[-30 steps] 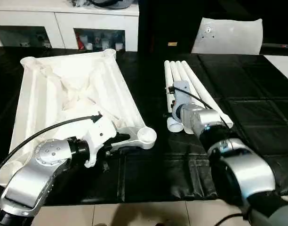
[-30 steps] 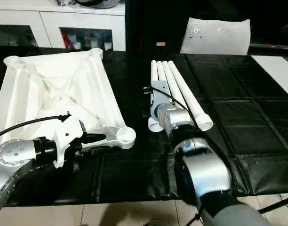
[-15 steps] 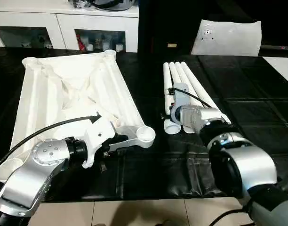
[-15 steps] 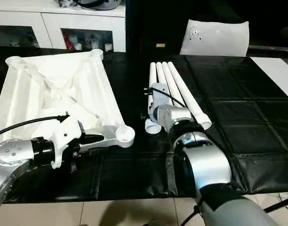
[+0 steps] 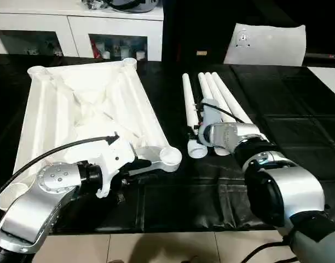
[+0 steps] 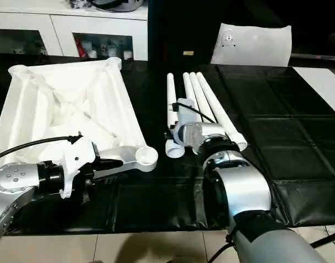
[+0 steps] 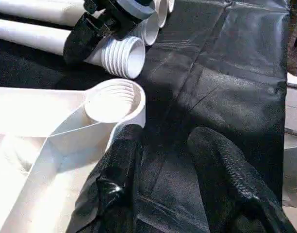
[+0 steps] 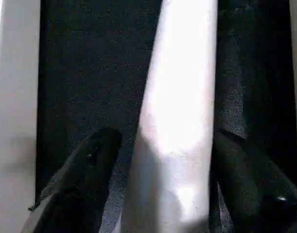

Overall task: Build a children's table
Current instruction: Pick table leg

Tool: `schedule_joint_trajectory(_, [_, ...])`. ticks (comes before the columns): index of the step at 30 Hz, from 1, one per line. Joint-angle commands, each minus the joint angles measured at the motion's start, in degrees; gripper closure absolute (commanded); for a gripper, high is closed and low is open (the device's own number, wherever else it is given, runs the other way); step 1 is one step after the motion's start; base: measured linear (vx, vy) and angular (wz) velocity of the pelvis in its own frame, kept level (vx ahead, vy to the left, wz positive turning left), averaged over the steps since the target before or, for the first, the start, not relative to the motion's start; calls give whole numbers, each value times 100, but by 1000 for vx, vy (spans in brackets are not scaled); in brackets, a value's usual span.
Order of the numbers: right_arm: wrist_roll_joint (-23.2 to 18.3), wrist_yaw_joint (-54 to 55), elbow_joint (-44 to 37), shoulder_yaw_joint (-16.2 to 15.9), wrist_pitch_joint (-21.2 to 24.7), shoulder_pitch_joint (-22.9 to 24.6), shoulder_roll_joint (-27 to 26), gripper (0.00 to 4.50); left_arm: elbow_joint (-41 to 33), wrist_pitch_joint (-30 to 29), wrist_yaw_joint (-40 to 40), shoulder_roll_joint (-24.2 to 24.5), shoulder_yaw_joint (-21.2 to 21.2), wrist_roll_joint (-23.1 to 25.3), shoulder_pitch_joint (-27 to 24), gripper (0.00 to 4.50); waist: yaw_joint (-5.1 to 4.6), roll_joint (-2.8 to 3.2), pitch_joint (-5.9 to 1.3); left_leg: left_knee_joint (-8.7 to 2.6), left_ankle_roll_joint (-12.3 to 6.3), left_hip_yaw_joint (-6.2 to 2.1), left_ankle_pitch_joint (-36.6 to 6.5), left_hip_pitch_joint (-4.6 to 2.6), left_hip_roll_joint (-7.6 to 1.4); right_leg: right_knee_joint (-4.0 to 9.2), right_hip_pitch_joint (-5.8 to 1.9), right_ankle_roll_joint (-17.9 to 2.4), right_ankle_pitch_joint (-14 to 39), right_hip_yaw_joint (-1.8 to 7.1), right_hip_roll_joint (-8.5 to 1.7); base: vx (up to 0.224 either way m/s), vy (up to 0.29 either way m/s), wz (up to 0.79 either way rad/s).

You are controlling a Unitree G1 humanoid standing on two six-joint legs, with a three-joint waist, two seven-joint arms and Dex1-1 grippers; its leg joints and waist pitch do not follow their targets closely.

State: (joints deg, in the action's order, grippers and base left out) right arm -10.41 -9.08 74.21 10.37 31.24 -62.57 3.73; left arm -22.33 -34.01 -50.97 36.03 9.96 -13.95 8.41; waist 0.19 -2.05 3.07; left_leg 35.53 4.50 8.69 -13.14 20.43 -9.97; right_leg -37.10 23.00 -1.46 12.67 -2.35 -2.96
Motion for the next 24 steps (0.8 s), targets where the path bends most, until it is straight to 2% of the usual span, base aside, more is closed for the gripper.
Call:
schedule_joint_trajectory(1, [58,-4,134,22,122,38,23,162,-122,-68,-22,24,58,-55,34,268,3,117,-337,-408,55,22,-365,14,-244,358,-327,-1508,123,279,-416,0,0,0])
schedule_joint_trajectory(4, [99,-32,130,-3,52,56,24,196,-113,-68,-11,27,72,-56,58,268,-1,120,-335,-409,56,21,-365,20,-242,358,-330,-1518,97,275,-414,0,0,0])
schedule_joint_trajectory(11, [108,-92,114,41,-115,90,25,241,-51,-74,83,-36,67,-46,158,268,0,122,-340,-404,47,23,-360,19,-240,356,-334,-1542,53,279,-414,0,0,0])
schedule_joint_trajectory(12, [104,-84,103,59,-174,95,30,247,-19,-42,117,-48,52,-15,170,268,-2,163,-342,-401,60,21,-364,17,-239,362,-331,-1546,27,276,-412,0,0,0])
schedule_joint_trajectory(13, [96,-67,94,78,-237,100,38,247,22,1,141,-53,46,21,185,268,-1,156,-340,-405,63,17,-377,17,-244,357,-331,-1552,32,275,-413,0,0,0])
schedule_joint_trajectory(15, [105,-89,76,75,-337,108,50,256,75,36,157,-58,36,48,208,268,5,199,-344,-402,84,12,-400,12,-243,350,-331,-1570,-6,269,-411,0,0,0])
schedule_joint_trajectory(16, [111,-107,69,72,-374,111,54,256,94,42,162,-59,30,52,219,268,1,179,-343,-405,72,13,-415,14,-239,354,-334,-1580,-3,267,-406,0,0,0])
schedule_joint_trajectory(17, [76,-104,57,115,-424,114,57,257,120,23,188,-78,2,42,236,268,6,216,-347,-400,70,9,-404,12,-236,346,-338,-1598,-29,269,-409,0,0,0])
schedule_joint_trajectory(18, [76,-104,57,115,-424,114,57,257,120,23,188,-78,2,42,236,268,1,199,-353,-397,58,13,-363,8,-242,344,-339,-1618,-114,268,-408,0,0,0])
schedule_joint_trajectory(19, [46,-195,-11,160,-744,139,53,258,170,-19,236,-129,-52,5,289,268,7,232,-353,-396,59,7,-342,7,-240,334,-340,-1634,-164,266,-407,0,0,0])
schedule_joint_trajectory(22, [-15,-181,-103,259,-1071,137,66,259,277,6,424,-251,-101,55,391,268,21,221,-364,-379,9,26,-286,2,-235,332,-351,-1708,-348,270,-409,0,0,0])
schedule_joint_trajectory(24, [-158,-344,-227,388,-1336,102,91,259,443,57,740,-445,-168,147,549,268,20,203,-366,-378,-68,15,-178,32,-235,317,-375,-1733,-464,265,-410,0,0,0])
